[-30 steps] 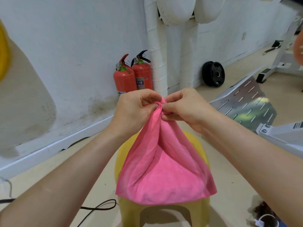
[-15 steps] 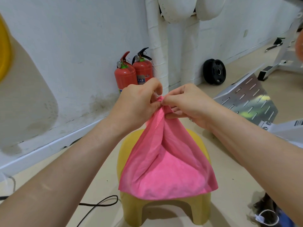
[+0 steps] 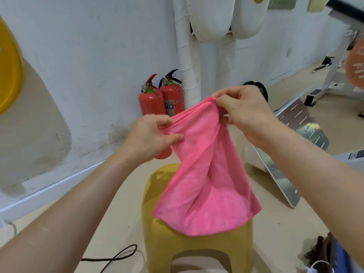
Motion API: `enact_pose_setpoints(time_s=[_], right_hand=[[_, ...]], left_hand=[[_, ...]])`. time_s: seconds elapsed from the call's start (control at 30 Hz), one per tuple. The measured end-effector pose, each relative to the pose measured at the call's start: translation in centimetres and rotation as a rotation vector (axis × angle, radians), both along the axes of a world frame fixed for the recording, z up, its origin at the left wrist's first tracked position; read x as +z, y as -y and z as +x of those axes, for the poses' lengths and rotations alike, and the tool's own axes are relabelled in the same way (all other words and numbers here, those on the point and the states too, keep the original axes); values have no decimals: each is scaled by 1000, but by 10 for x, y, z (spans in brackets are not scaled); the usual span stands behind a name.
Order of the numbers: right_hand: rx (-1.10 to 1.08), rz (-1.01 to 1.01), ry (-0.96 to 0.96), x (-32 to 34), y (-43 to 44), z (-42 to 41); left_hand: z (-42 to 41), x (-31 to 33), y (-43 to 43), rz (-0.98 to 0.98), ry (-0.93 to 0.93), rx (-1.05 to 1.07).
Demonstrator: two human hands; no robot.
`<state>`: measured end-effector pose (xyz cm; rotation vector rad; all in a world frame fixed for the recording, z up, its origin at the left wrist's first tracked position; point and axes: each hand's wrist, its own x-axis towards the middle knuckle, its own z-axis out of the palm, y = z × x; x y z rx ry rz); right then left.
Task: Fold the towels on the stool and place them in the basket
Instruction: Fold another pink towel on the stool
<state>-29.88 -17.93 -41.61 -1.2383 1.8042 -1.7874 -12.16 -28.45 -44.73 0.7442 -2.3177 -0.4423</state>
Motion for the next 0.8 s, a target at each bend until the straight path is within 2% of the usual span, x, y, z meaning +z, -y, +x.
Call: enact_pose_setpoints(time_s=[0.07,0.13,0.27,0.47,0.6,0.7,0.8], right_hand=[[-51,-20,-58,6,-5,-9],[-28,-8,-77,3,-6,-10],[116,146,21,-24,1,10],[469,227,264,-26,-6,7],[403,238,240,-31,-5,10],[367,252,231,-30,-5,13],[381,261,263,-28,-7,12]], left_hand=[[6,6,7,-263,48,72],[6,13,6,-295,56,41],[0,2,-11,-199,146,-87],[-2,4,-17,-79,113,-146],[-3,9,-22,183,149,-275],[-3,13,-25,360,88,-324],[-2,17,-24,422,26,-277]])
